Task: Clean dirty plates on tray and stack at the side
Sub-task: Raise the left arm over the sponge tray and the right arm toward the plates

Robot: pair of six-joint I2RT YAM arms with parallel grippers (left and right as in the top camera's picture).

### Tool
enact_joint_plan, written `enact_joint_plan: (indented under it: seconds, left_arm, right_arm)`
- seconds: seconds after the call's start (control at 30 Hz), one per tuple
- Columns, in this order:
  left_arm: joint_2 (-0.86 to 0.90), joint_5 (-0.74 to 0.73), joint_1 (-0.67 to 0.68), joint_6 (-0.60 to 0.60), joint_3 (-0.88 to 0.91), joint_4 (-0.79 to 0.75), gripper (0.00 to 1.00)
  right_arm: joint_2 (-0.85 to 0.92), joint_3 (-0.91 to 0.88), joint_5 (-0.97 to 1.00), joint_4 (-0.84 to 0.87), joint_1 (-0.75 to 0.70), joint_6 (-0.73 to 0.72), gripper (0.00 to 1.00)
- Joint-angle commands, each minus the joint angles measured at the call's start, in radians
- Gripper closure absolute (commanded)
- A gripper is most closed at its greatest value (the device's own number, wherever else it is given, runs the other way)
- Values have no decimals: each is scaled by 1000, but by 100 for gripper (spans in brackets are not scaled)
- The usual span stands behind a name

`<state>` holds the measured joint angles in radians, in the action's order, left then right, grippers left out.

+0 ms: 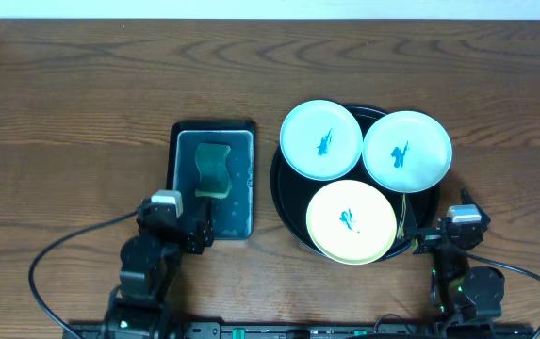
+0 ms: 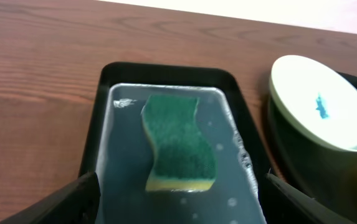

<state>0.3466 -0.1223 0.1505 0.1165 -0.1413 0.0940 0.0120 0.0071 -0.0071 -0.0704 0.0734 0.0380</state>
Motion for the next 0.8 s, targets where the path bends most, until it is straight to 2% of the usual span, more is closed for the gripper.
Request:
enact_joint_plan:
  seconds: [0.0, 0.33, 0.77]
  left_arm:
    - [103, -35, -5, 27, -124, 33, 18]
    - [377, -105, -5, 28, -322, 196, 18]
    - [388, -156, -5, 28, -325, 231, 18]
  right_arm:
    - [-2, -2, -1, -5, -10, 8, 1]
    - [-2, -2, -1, -5, -10, 8, 1]
    - [-2, -2, -1, -5, -10, 8, 1]
